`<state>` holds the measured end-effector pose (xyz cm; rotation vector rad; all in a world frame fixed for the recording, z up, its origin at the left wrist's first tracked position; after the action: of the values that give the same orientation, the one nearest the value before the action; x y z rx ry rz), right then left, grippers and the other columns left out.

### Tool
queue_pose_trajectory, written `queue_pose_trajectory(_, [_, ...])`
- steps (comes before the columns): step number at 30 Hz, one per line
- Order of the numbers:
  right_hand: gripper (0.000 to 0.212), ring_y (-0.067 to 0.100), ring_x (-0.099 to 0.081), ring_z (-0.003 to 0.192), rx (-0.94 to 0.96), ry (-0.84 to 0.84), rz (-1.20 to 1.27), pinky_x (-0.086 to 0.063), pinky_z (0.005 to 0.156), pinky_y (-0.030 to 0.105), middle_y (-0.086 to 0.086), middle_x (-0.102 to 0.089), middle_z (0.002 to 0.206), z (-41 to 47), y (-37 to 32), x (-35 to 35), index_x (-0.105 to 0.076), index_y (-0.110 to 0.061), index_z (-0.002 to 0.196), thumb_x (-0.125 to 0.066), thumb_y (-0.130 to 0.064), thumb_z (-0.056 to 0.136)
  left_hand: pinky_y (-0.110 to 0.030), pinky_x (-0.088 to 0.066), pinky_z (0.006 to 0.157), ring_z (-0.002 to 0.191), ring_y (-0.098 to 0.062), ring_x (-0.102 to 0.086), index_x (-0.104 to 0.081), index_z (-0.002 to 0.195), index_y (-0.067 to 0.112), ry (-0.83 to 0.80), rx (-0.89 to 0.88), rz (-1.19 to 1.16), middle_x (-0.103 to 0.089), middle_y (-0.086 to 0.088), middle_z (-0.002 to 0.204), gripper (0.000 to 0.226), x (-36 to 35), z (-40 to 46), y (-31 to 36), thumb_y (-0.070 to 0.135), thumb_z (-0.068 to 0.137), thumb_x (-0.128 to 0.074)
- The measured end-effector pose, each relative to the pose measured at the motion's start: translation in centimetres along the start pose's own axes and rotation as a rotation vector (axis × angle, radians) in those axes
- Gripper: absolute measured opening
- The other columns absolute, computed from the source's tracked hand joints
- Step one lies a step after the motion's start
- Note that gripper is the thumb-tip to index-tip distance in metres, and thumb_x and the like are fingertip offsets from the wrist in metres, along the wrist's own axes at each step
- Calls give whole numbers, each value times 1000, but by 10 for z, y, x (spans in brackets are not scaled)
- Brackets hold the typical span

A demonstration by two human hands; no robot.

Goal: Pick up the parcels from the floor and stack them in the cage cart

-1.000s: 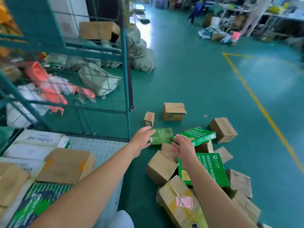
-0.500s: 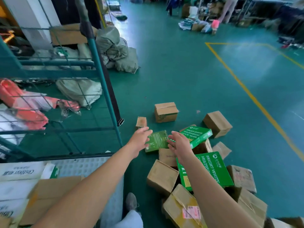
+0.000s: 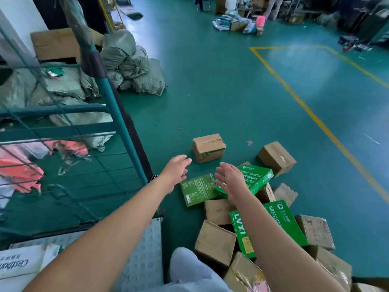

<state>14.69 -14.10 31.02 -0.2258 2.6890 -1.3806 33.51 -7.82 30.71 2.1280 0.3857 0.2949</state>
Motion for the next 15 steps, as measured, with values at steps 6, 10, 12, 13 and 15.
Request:
queue_pose_trajectory(6, [16, 19, -65, 109, 15, 11, 31, -54, 90, 33, 1, -67, 115, 43, -29, -14, -57, -18, 120, -55, -28, 107, -41, -54, 103, 117, -22, -59, -49, 149, 26, -3, -3, 43, -57, 5, 125, 46, 2, 42, 27, 35, 105, -55])
queue_pose_trajectory(10, [14, 18, -66, 108, 15, 26, 50, -55, 93, 34, 0, -67, 112, 73, -50, -21, -57, -19, 118, -54, -27, 107, -41, -53, 104, 117, -19, -58, -48, 149, 25, -13, -14, 80, -54, 2, 138, 46, -2, 77, 48, 35, 105, -55])
queue_pose_trajectory(12, [15, 18, -66, 108, 14, 38, 63, -55, 92, 33, 0, -67, 111, 94, -63, -22, -57, -19, 119, -54, -27, 107, -40, -53, 103, 118, -19, -57, -47, 149, 24, -31, -13, 99, -52, 4, 137, 46, -10, 101, 63, 34, 105, -55])
queue_pose_trajectory(13, [16, 18, -66, 108, 13, 42, 68, -55, 91, 33, 1, -67, 112, 105, -69, -21, -58, -19, 120, -54, -27, 107, -38, -54, 99, 119, -19, -56, -47, 149, 24, -39, -14, 109, -52, 5, 135, 45, -15, 112, 71, 33, 105, -54])
queue_pose_trajectory(15, [18, 18, -66, 108, 13, 57, 72, -56, 88, 32, 2, -68, 114, 131, -81, -18, -59, -18, 121, -54, -28, 107, -31, -52, 84, 121, -20, -56, -48, 148, 24, -55, -12, 130, -52, 4, 133, 44, -28, 137, 89, 33, 106, -54])
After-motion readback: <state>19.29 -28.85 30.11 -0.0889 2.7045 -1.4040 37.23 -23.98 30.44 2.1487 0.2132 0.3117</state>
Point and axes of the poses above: each hand's wrist, its own z-axis towards the middle knuckle, its own x-axis out of the back of the hand, y = z × x, the point moved 2 cm from there along z, towards the middle knuckle
